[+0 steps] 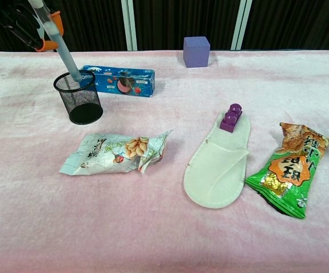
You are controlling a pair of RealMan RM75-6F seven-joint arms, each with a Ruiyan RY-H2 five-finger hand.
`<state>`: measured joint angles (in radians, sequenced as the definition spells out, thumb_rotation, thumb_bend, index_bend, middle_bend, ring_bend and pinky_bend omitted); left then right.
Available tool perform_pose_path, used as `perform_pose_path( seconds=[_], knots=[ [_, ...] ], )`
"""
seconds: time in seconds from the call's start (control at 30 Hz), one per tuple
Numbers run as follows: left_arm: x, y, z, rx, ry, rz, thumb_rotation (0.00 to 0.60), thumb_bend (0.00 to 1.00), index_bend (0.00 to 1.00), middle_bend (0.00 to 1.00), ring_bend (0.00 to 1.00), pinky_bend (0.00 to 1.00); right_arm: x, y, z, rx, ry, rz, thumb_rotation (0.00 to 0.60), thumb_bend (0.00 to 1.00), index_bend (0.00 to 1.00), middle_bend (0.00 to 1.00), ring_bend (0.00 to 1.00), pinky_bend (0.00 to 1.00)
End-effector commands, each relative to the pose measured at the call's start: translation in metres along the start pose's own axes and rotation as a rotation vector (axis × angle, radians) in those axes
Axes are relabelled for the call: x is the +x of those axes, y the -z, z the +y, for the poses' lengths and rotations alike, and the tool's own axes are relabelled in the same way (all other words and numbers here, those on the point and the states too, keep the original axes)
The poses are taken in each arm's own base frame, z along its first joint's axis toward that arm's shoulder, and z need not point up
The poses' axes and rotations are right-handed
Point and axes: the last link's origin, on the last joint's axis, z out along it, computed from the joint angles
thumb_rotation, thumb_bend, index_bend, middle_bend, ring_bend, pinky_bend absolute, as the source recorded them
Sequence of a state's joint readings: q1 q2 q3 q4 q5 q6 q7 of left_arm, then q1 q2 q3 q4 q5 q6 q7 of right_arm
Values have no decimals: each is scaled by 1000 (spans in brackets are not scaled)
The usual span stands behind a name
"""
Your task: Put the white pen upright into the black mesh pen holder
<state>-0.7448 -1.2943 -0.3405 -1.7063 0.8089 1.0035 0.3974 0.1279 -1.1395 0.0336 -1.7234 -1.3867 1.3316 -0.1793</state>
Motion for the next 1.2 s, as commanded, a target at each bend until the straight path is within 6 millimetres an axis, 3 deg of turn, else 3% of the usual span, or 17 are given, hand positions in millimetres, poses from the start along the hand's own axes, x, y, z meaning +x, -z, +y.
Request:
perform_pose_path(
  seconds=[0.03,0.5,1.2],
  knots=[
    [-9,-4,1,4,-11,-25,600,403,656,571,113,212,0,0,0,0,0,0,600,175,0,17,167,164],
    [-37,-16,-1,42,-189,-56,600,403,652,568,113,185,0,0,0,-1,-2,-1,600,175,0,18,167,164],
    [-58,-24,0,42,-227,-83,600,403,617,550,105,163,1,0,1,-6,-3,-3,600,175,0,18,167,164]
  ],
)
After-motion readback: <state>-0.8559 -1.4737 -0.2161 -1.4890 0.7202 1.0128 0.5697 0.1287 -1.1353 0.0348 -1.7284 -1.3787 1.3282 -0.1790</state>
